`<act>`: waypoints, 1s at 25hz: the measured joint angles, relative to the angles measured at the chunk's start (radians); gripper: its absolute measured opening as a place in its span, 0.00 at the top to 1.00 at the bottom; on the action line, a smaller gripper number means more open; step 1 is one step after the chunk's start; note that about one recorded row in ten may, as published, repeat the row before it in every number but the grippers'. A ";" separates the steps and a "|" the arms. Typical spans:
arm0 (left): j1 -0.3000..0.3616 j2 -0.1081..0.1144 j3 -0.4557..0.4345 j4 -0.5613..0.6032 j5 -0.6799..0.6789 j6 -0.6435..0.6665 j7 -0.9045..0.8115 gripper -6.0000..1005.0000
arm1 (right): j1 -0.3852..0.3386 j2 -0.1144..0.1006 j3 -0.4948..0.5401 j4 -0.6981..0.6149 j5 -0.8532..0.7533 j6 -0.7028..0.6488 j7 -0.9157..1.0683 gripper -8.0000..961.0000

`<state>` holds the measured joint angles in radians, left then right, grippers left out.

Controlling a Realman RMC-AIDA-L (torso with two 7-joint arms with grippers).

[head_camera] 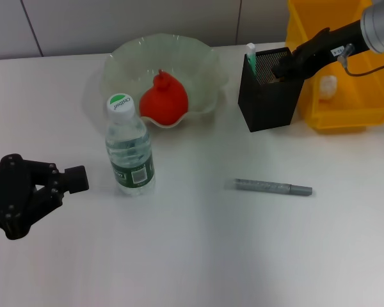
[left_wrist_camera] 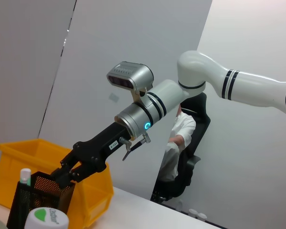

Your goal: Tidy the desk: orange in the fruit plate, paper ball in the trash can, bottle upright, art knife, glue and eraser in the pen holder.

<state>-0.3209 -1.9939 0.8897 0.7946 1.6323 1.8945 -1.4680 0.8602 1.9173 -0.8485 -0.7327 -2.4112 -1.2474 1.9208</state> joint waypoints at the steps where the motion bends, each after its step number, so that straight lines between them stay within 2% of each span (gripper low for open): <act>1: 0.000 0.000 0.000 0.000 0.000 0.000 0.000 1.00 | -0.001 -0.001 0.000 -0.003 -0.001 -0.003 0.004 0.84; 4: 0.000 -0.001 0.000 0.000 0.000 0.000 0.000 1.00 | -0.001 -0.006 -0.004 -0.005 -0.014 -0.007 0.028 0.84; 6: -0.002 -0.004 0.000 0.000 0.000 0.000 0.000 1.00 | -0.001 -0.007 -0.006 -0.016 -0.026 -0.013 0.046 0.78; 8: -0.003 -0.005 0.000 0.000 0.000 0.000 0.001 1.00 | -0.017 0.006 -0.007 -0.071 -0.031 -0.039 0.056 0.72; 10: -0.002 -0.006 0.000 0.000 0.000 0.000 0.001 1.00 | -0.046 0.037 -0.012 -0.164 -0.040 -0.080 0.064 0.66; 12: -0.001 -0.007 0.000 0.000 0.000 -0.003 0.001 1.00 | -0.081 0.084 -0.025 -0.290 -0.059 -0.137 0.082 0.52; 15: -0.001 -0.007 0.000 0.000 0.000 -0.003 0.001 1.00 | -0.109 0.136 -0.048 -0.427 -0.075 -0.211 0.124 0.53; 16: -0.002 -0.009 0.000 0.000 0.000 -0.008 0.006 1.00 | -0.112 0.146 -0.054 -0.455 -0.075 -0.234 0.142 0.53; 18: -0.004 -0.012 0.000 0.000 0.000 -0.007 0.012 1.00 | -0.113 0.154 -0.061 -0.480 -0.066 -0.274 0.180 0.53; 25: 0.003 -0.015 0.000 0.000 0.001 -0.007 0.016 1.00 | -0.109 0.156 -0.088 -0.476 -0.052 -0.383 0.258 0.54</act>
<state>-0.3175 -2.0090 0.8896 0.7946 1.6336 1.8876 -1.4521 0.7508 2.0729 -0.9365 -1.2089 -2.4631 -1.6308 2.1785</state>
